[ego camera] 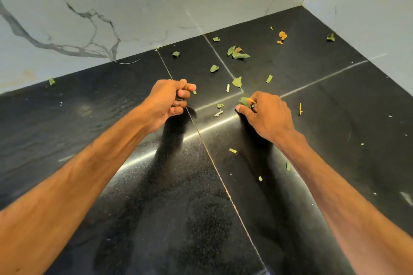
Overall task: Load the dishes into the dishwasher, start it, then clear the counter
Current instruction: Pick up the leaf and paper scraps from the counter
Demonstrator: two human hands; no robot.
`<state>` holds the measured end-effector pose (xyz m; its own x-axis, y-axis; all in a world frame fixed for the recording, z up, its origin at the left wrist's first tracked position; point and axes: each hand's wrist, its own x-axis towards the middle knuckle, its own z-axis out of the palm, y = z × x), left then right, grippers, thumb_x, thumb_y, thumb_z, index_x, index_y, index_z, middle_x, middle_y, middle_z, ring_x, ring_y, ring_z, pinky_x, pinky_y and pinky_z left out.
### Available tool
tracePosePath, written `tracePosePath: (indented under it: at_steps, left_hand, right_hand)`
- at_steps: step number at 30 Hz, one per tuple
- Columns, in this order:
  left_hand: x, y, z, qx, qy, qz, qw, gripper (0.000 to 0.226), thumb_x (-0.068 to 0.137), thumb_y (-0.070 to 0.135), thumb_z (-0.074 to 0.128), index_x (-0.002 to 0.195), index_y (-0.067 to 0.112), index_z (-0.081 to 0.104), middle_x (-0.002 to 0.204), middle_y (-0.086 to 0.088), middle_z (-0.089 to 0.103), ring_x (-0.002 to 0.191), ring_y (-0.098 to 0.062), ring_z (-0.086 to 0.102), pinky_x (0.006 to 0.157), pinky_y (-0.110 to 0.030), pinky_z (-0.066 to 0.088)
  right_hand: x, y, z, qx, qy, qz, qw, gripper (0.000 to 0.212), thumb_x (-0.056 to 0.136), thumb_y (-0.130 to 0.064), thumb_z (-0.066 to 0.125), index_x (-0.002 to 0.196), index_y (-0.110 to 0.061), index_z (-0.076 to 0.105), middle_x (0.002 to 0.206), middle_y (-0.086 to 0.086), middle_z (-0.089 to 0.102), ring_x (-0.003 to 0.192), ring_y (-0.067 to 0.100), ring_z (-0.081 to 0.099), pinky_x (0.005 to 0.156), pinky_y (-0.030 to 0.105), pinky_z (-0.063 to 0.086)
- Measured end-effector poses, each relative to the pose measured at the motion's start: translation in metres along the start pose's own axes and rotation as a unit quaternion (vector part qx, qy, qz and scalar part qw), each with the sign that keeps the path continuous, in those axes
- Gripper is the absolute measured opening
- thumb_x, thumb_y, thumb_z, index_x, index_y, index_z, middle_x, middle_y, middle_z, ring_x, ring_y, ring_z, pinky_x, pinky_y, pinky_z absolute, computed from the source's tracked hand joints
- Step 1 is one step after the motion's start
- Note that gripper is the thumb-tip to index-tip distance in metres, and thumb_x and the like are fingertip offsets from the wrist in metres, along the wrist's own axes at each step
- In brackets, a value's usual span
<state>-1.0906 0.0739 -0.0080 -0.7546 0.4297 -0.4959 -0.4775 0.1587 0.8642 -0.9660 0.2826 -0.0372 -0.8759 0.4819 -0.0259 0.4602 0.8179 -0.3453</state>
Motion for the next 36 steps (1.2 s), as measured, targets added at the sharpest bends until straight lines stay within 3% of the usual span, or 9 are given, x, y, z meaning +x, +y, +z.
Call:
tracePosePath:
  at_steps: [6,9,13,18,23,26,28,31,36]
  left_hand:
    - [0.012,-0.002,-0.008,0.256,0.133,0.155,0.945,0.027,0.095,0.032,0.061,0.082,0.013,0.075,0.06,0.002,0.05,0.052,-0.008,0.043,0.052,-0.022,0.039]
    - [0.018,-0.006,-0.014,0.332,0.171,0.224,0.9,0.013,0.089,0.027,0.069,0.081,0.019,0.075,0.062,0.013,0.061,0.051,0.005,0.053,0.051,-0.006,0.037]
    - [0.028,-0.013,-0.021,0.418,0.174,0.246,0.857,0.022,0.084,0.035,0.077,0.099,0.02,0.069,0.063,0.011,0.055,0.053,-0.001,0.05,0.061,-0.014,0.042]
    - [0.04,-0.021,-0.016,0.539,0.145,0.283,0.78,0.036,0.091,0.04,0.069,0.119,0.017,0.068,0.101,-0.003,0.071,0.088,-0.022,0.066,0.086,-0.041,0.055]
    - [0.045,-0.024,-0.013,0.575,0.155,0.333,0.731,0.022,0.096,0.034,0.059,0.096,0.016,0.071,0.09,-0.003,0.072,0.084,-0.029,0.066,0.075,-0.047,0.056]
    - [0.047,-0.029,-0.011,0.597,0.155,0.337,0.711,0.027,0.099,0.033,0.051,0.092,0.013,0.067,0.086,-0.004,0.069,0.078,-0.029,0.065,0.071,-0.047,0.056]
    - [0.047,-0.03,-0.011,0.566,0.169,0.342,0.73,0.029,0.1,0.034,0.049,0.091,0.013,0.067,0.082,-0.002,0.069,0.074,-0.026,0.065,0.07,-0.044,0.056]
    - [0.043,-0.029,-0.011,0.445,0.186,0.317,0.817,0.036,0.099,0.029,0.044,0.078,0.009,0.067,0.071,0.003,0.066,0.066,-0.016,0.063,0.069,-0.037,0.054]
    - [0.034,-0.014,0.01,0.203,0.088,0.151,0.963,0.039,0.1,0.031,0.041,0.066,0.013,0.046,0.054,0.003,0.043,0.044,-0.009,0.039,0.044,-0.022,0.033]
  right_hand:
    - [0.005,0.008,-0.005,0.17,0.004,0.043,0.985,0.036,0.093,-0.032,0.049,0.068,-0.007,0.051,0.063,0.01,0.052,0.063,0.028,0.048,0.055,0.038,0.034]
    - [0.005,0.019,-0.009,0.365,-0.025,0.107,0.925,0.024,0.091,-0.021,0.049,0.084,-0.011,0.07,0.063,0.003,0.057,0.05,0.013,0.041,0.042,0.026,0.029]
    - [0.003,0.017,-0.017,0.46,-0.052,0.152,0.873,0.033,0.092,0.004,0.039,0.105,-0.007,0.068,0.071,0.006,0.061,0.045,0.007,0.037,0.039,0.019,0.022]
    - [0.007,0.01,-0.006,0.346,-0.018,0.13,0.929,0.029,0.079,-0.017,0.046,0.078,-0.023,0.074,0.058,-0.014,0.054,0.056,0.01,0.044,0.051,0.027,0.032]
    - [0.003,0.003,0.005,0.153,0.043,0.066,0.985,0.043,0.086,-0.056,0.067,0.072,-0.015,0.066,0.055,-0.009,0.054,0.057,0.013,0.053,0.055,0.029,0.039]
    - [0.002,-0.006,0.009,0.114,0.046,0.061,0.991,0.033,0.083,-0.055,0.073,0.077,-0.024,0.065,0.075,-0.005,0.067,0.074,0.019,0.063,0.065,0.033,0.048]
    - [0.002,-0.013,0.009,0.088,0.041,0.052,0.994,0.029,0.091,-0.046,0.068,0.075,-0.022,0.063,0.081,0.004,0.07,0.083,0.031,0.066,0.071,0.037,0.049]
    - [0.001,-0.02,0.01,0.046,0.031,0.032,0.998,0.032,0.099,-0.037,0.055,0.08,-0.012,0.059,0.083,0.009,0.065,0.082,0.039,0.059,0.069,0.039,0.045]
    - [0.004,-0.012,0.01,0.147,0.008,0.027,0.989,0.038,0.099,-0.03,0.043,0.065,-0.015,0.034,0.059,0.001,0.04,0.056,0.023,0.036,0.054,0.037,0.031]
